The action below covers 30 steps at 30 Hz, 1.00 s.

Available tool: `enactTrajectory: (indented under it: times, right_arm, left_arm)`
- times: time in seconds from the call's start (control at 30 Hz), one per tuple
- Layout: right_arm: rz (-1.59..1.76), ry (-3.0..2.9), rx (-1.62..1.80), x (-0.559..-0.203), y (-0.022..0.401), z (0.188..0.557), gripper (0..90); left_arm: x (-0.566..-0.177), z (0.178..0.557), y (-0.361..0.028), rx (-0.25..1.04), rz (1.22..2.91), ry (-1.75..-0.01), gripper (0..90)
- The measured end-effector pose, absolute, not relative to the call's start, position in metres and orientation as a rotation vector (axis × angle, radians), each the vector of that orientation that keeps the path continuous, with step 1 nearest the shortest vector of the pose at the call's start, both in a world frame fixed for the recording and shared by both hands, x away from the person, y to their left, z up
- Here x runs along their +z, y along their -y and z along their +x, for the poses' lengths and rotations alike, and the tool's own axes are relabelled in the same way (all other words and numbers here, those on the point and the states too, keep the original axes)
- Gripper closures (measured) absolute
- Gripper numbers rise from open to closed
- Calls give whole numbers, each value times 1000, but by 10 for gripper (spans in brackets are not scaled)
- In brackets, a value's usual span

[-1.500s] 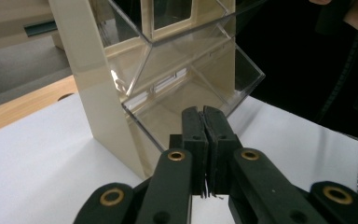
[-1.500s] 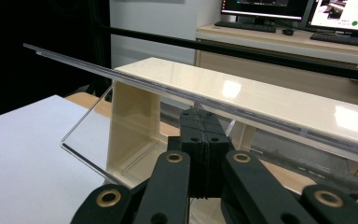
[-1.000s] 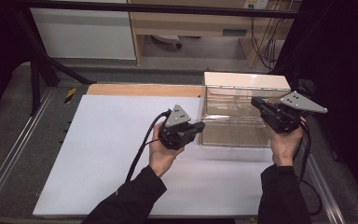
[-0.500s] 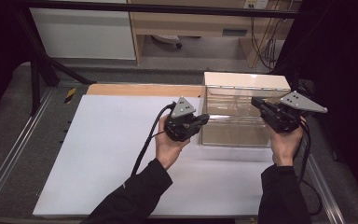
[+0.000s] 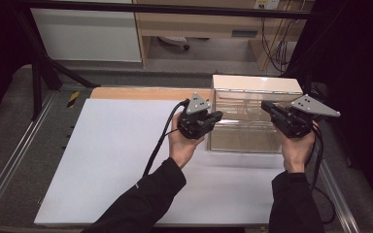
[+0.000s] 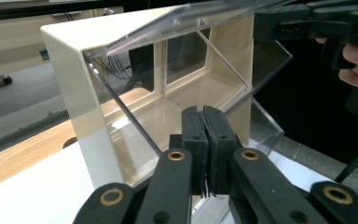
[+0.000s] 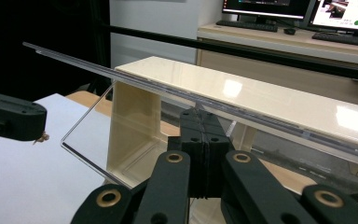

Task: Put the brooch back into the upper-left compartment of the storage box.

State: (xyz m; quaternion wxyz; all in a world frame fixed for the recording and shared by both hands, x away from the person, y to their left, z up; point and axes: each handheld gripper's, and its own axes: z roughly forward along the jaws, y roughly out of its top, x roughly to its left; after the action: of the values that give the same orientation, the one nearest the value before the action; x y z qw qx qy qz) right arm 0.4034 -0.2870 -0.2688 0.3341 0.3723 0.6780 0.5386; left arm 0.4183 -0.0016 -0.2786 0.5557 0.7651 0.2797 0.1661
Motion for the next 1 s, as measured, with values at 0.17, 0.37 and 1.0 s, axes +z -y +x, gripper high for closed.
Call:
enactTrajectory:
  times: [0.17,0.37,1.0]
  right_arm:
    - [974,-1770,1404,-268,287,403,900]
    - [973,-1771,1404,-268,287,404,900]
    - [973,-1777,1395,-267,288,405,900]
  left_arm:
    - [-277,422,8,412,1810,-653,879]
    - [-276,429,15,422,1813,-653,879]
    - [-289,448,21,426,1844,-688,876]
